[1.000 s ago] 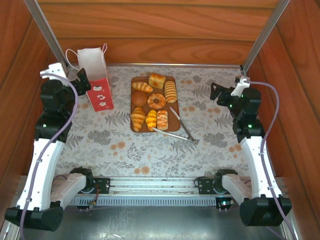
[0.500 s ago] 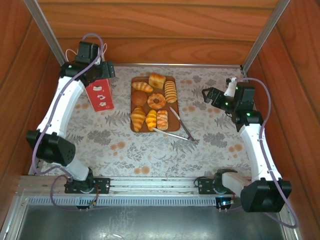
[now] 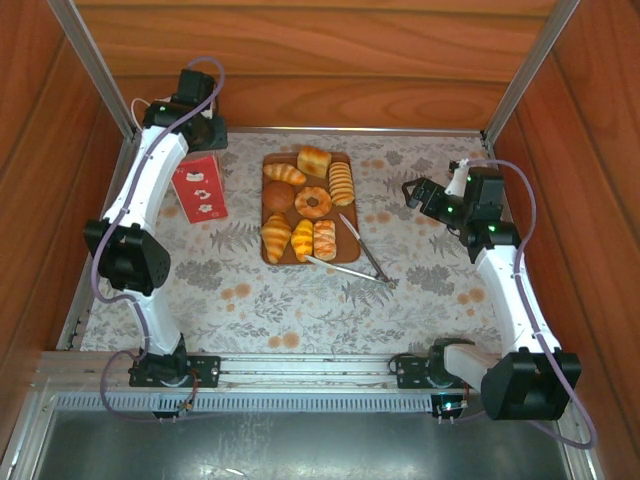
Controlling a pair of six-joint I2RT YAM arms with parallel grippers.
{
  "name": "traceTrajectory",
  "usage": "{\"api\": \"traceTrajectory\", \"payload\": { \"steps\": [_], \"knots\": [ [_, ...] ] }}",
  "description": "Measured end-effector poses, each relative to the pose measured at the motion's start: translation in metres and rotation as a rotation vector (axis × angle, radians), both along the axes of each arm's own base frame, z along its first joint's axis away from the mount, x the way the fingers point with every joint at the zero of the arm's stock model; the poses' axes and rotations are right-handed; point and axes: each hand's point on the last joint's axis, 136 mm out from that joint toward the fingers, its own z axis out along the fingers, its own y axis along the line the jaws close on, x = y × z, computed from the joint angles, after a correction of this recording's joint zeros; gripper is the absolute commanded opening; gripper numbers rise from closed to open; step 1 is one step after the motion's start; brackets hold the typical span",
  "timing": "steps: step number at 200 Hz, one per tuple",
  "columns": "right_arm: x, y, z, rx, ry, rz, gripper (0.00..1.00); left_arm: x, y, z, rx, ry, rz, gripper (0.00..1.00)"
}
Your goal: Place the fake bread into the paper bag
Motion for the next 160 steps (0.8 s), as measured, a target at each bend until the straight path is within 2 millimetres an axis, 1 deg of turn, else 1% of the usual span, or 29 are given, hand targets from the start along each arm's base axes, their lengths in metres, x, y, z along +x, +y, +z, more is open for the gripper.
{"api": "traceTrajectory", "payload": {
  "steps": [22,31,41,50,72,91,137,160],
  "knots": [
    [0.0,0.0,0.0,-0.001,0.0,-0.001,0.95,0.0,0.001,0.0,0.014,0.008,-0.006,0.18],
    [0.0,0.0,0.0,-0.001,0.0,-0.001,0.95,-0.001,0.001,-0.001,0.017,0.013,-0.005,0.13],
    [0.0,0.0,-0.001,-0.001,0.001,-0.002,0.95,-0.002,0.003,0.0,0.025,0.017,-0.001,0.05],
    [0.0,-0.001,-0.001,-0.002,0.002,-0.003,0.95,-0.004,0.003,-0.001,0.042,0.023,-0.005,0.0],
    [0.0,-0.001,-0.002,-0.004,0.003,-0.006,0.95,-0.013,0.004,0.001,0.089,0.029,-0.007,0.0],
    [-0.002,-0.001,-0.004,-0.004,0.005,-0.006,0.95,-0.028,0.002,0.007,0.118,0.03,-0.021,0.0],
    [-0.003,-0.001,-0.008,-0.017,0.013,0.004,0.94,-0.075,-0.002,0.04,0.133,-0.02,-0.051,0.0],
    [-0.004,-0.001,-0.017,-0.042,0.037,0.022,0.95,-0.091,-0.007,0.049,0.129,-0.038,-0.063,0.0]
  ]
}}
